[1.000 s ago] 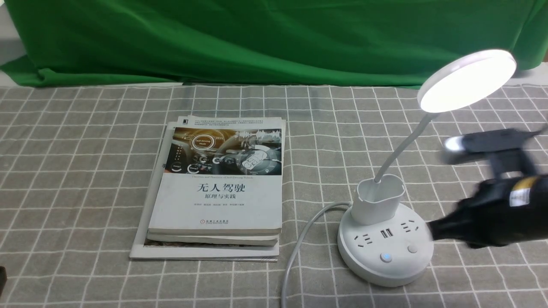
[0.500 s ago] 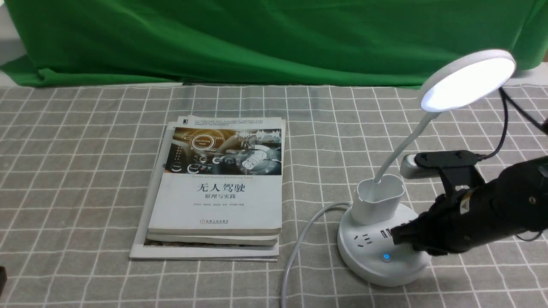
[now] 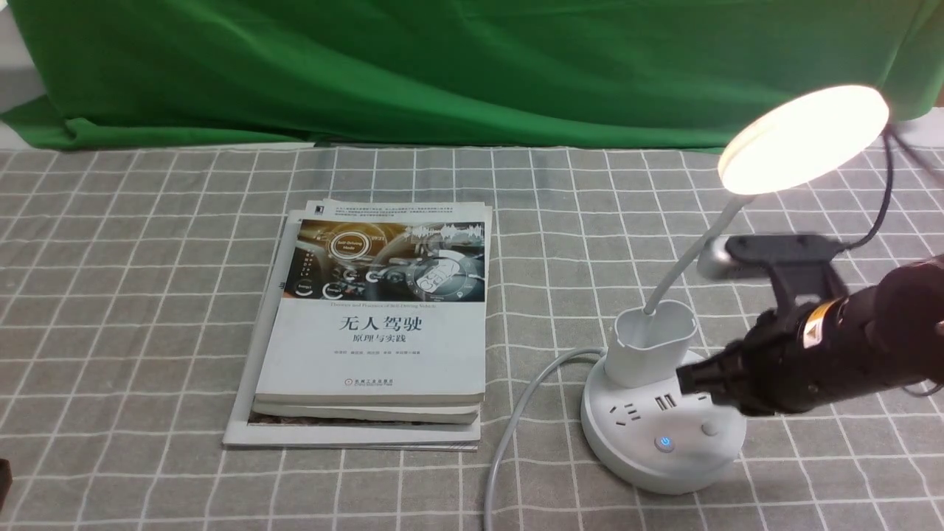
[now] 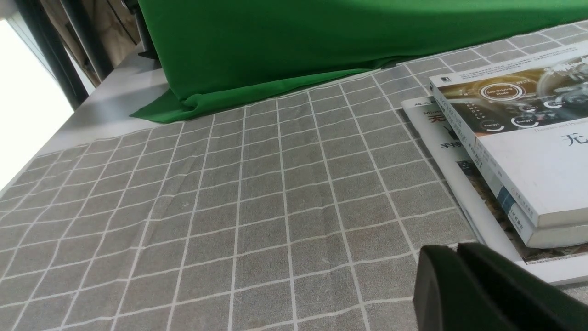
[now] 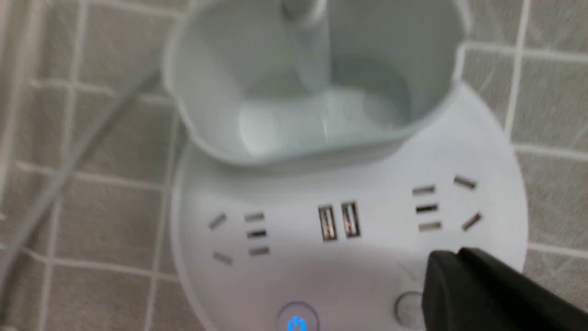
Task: Turn off the desk lamp on the grey coffee tablecloth by hand.
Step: 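Press the power button on the lamp base to turn the lamp off with the right gripper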
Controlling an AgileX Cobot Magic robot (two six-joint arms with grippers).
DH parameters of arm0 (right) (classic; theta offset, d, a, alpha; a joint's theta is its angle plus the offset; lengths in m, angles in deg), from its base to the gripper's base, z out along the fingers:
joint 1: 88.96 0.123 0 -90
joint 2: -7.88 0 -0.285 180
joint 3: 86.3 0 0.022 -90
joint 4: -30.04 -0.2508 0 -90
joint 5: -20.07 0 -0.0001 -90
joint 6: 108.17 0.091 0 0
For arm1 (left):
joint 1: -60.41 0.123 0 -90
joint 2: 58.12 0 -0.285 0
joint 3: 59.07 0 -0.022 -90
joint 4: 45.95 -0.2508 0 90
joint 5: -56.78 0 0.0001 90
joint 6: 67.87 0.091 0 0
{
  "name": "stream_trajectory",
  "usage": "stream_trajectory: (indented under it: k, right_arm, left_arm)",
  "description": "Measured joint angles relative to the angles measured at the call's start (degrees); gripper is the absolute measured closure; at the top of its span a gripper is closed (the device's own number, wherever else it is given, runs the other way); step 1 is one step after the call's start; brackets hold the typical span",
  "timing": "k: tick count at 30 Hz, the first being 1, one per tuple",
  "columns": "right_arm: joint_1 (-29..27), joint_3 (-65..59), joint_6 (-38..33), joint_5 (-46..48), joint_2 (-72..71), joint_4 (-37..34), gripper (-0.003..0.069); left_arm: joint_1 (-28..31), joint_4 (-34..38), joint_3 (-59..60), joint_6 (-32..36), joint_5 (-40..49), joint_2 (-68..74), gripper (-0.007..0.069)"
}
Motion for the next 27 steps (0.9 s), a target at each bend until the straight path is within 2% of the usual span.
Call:
stream_trajectory:
  k: [12,27]
  right_arm:
    - [0.0,0.09,1.31,-0.08,5.6,-0.01,0.0604]
    - [0.0,-0.1,1.58,2.12,-0.06,-0.01,0.0602]
  left_arm:
    - [0.0,0.0,0.0,0.0,0.0,0.0,0.0604]
    - [0.0,0.0,0.0,0.0,0.0,0.0,0.0604]
